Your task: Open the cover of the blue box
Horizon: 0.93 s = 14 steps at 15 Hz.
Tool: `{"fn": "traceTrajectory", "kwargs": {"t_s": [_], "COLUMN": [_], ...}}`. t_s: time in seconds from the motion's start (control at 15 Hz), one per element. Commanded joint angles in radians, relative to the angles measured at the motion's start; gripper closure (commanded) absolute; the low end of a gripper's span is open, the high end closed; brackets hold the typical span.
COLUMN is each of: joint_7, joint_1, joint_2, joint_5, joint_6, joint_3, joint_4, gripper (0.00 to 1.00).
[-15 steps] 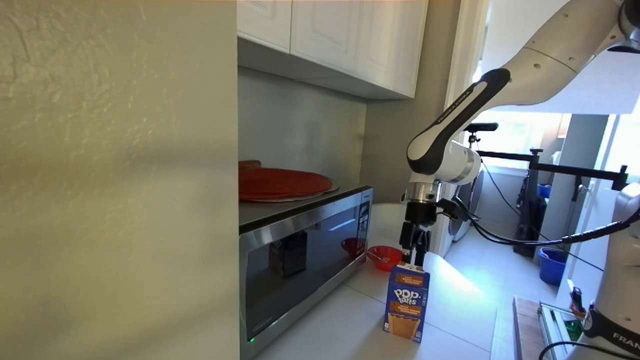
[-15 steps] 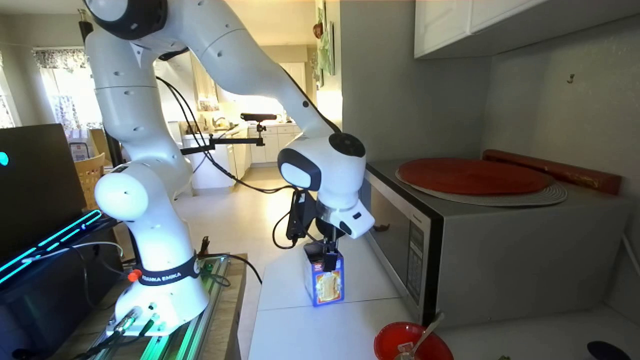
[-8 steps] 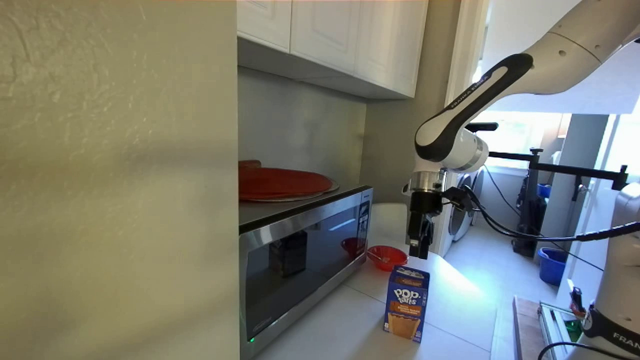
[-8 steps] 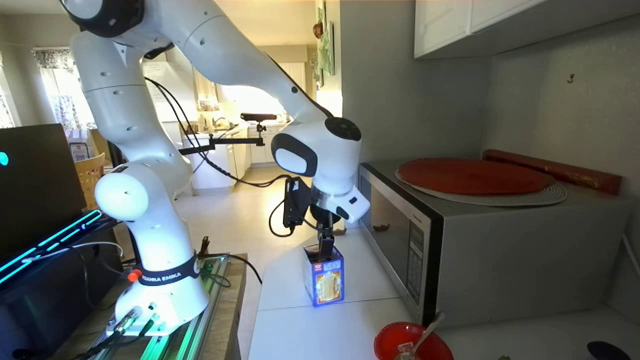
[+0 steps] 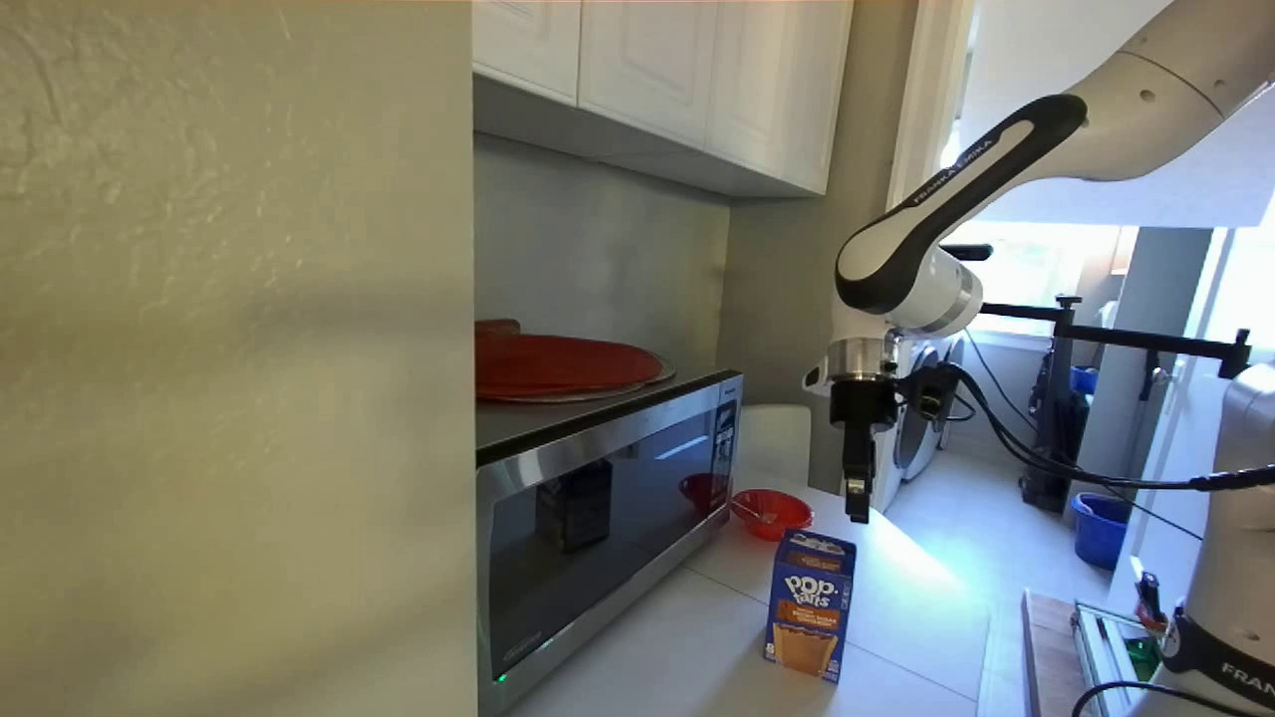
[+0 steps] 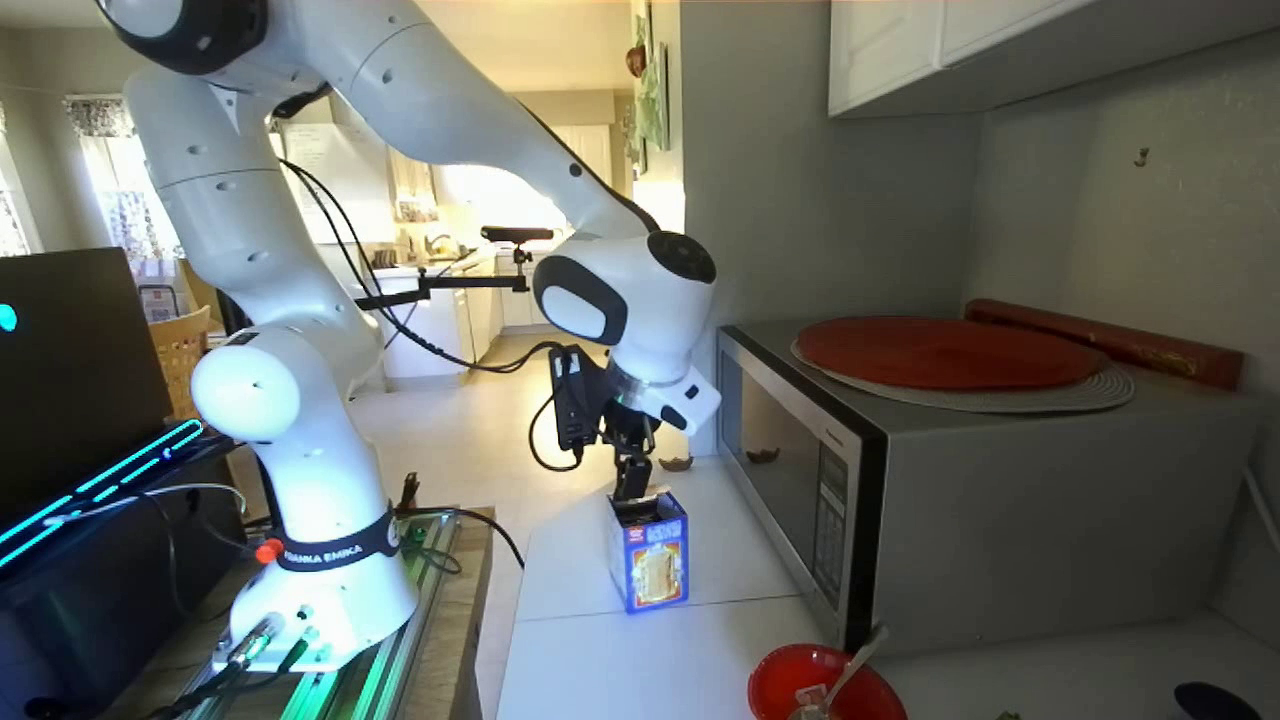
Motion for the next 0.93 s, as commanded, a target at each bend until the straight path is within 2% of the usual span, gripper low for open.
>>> {"fn": "traceTrajectory", "kwargs": {"t_s": [0.0,0.33,0.87], "joint_7": [-0.075,-0.145,-0.227], "joint_1": [0.020,0.041,0.071], "joint_2": [-0.022,0.006,0.094], "joint_5": [0.046,0.159,0.300], "joint_6": [0.032,0.082,0.256], "joint_3": [-0.015,-0.009,0.024], "joint_4": [-0.020,-0.032,-0.037], "gripper": [0.00,0.00,0.00]}}
